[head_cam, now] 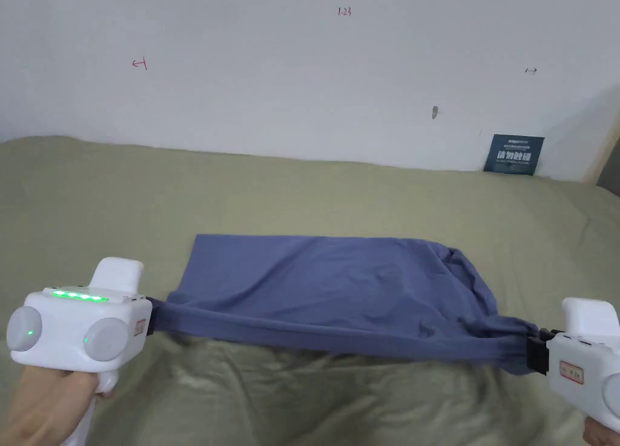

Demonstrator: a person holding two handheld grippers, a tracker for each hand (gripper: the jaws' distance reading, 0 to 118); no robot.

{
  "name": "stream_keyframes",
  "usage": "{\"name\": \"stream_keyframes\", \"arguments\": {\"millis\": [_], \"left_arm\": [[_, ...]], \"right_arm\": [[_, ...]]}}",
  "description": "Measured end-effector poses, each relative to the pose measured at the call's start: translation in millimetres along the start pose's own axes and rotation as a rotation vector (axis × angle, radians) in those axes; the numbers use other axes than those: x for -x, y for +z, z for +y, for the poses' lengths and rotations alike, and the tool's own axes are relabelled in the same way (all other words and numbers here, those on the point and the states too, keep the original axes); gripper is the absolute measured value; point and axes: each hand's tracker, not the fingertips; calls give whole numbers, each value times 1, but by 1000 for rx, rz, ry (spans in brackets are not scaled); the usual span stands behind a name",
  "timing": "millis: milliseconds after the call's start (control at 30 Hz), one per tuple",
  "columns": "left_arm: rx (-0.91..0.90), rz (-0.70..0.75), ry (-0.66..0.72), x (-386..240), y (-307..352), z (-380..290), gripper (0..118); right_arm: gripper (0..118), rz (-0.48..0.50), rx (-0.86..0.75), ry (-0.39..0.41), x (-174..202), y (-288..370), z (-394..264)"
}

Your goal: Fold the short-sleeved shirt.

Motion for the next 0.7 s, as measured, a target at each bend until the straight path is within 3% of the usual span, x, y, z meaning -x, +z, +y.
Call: {"name": "stream_keyframes", "arguments": {"millis": [167,367,700], "left_arm": [[41,-42,-16,15,59,-62,2],[85,-72,-4,28,99,-120,2],[168,-87,11,31,92,-166,2]], "right_arm": [[2,34,39,22,-3,64,-64],[2,59,91,-8,-9,112,-118],[2,71,180,2,-8,104,-157]]}}
